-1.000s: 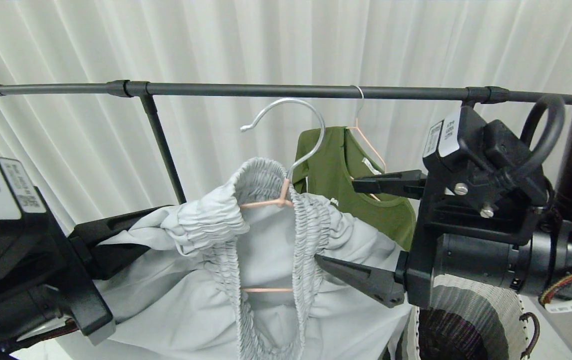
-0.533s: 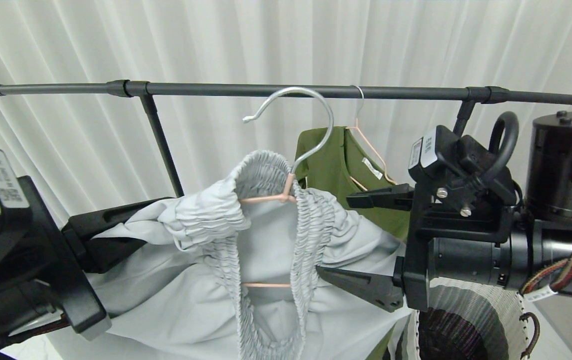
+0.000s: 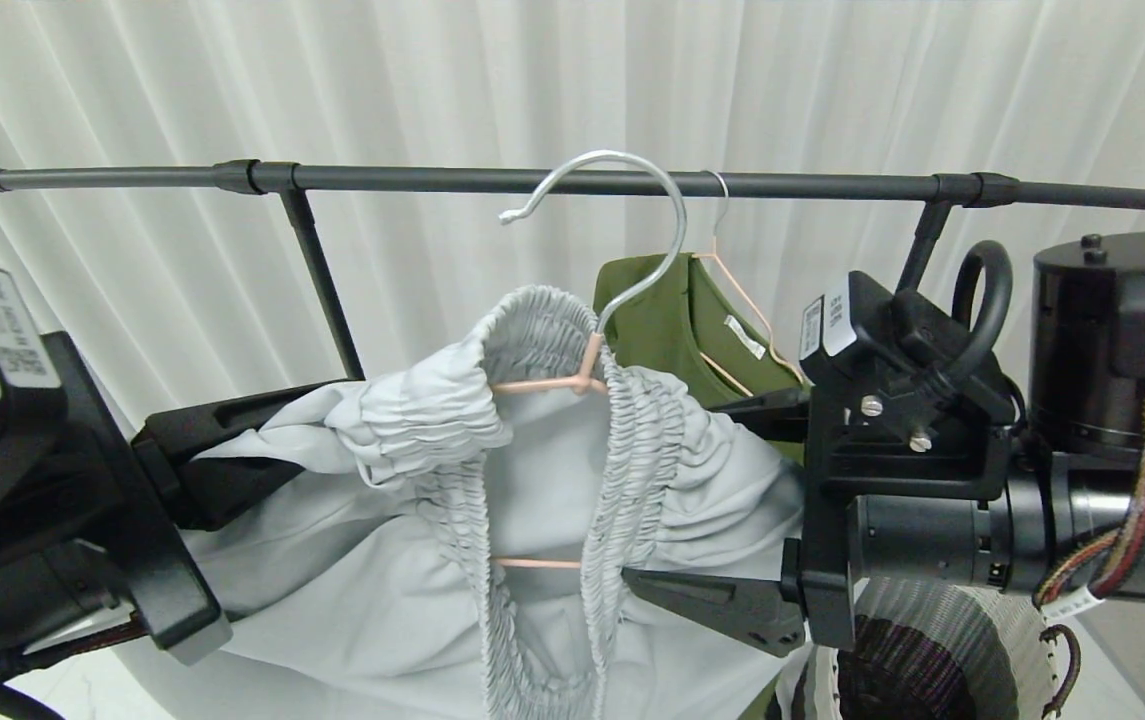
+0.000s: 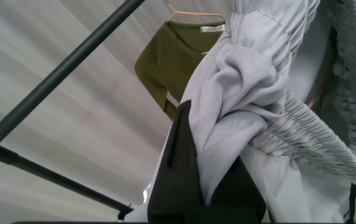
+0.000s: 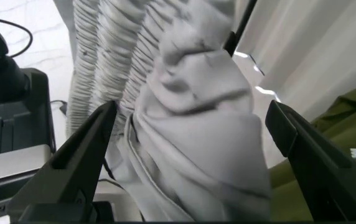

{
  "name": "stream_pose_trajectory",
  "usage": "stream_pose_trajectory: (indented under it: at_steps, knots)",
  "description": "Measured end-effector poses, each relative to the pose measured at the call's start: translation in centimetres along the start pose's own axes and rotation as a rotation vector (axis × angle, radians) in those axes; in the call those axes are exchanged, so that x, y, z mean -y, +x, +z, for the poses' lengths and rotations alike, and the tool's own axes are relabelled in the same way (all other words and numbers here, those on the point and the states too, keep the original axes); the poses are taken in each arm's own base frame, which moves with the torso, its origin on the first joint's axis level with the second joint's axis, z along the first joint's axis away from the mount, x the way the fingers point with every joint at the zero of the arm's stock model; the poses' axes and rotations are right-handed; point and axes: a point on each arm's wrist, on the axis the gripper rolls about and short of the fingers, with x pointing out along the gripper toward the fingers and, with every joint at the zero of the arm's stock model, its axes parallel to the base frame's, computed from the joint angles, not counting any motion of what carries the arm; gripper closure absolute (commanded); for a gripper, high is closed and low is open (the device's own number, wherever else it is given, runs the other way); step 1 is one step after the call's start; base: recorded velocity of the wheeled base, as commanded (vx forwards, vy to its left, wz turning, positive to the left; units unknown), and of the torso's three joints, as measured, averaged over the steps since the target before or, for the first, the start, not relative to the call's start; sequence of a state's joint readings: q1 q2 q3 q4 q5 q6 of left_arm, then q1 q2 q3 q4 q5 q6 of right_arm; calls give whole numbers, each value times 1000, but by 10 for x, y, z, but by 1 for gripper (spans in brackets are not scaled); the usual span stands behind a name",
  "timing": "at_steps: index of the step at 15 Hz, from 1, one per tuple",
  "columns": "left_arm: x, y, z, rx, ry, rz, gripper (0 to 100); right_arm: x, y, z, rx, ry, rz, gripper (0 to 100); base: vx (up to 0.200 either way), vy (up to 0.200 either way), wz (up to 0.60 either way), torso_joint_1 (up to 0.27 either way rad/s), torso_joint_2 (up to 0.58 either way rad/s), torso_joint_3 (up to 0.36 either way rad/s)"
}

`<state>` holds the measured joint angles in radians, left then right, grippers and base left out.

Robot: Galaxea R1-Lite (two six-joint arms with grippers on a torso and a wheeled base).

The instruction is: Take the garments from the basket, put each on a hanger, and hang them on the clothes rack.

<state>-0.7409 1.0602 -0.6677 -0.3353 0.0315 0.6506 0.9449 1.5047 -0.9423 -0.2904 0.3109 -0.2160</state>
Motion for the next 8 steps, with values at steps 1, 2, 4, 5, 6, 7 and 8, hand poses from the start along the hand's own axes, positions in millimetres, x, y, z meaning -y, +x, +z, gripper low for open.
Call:
stream_pose_trajectory:
  at_steps: [1,2,4,5,6,7,8]
  knots:
    - [0,1,0,0,0,0,100,0,0,0,0,0,1,0,0,0,0,0,0,0]
    - [0,1,1,0,0,0,100,0,1,0,-1,0,3,0,0,0,0,0,0,0]
    - [0,3,1,0,0,-4,100,-2,2,0,-2,-2,11,0,0,0,0,0,0,0]
    - [0,3,1,0,0,-4,100,-4,3,0,-2,-3,16,0,0,0,0,0,0,0]
    - [0,3,1,0,0,-5,100,-5,4,0,-2,-4,21,0,0,0,0,0,0,0]
    - [0,4,2,1,0,-5,100,-6,5,0,-3,-4,26,0,0,0,0,0,0,0]
    - [0,4,2,1,0,-4,100,-7,6,0,-2,-5,27,0,0,0,0,0,0,0]
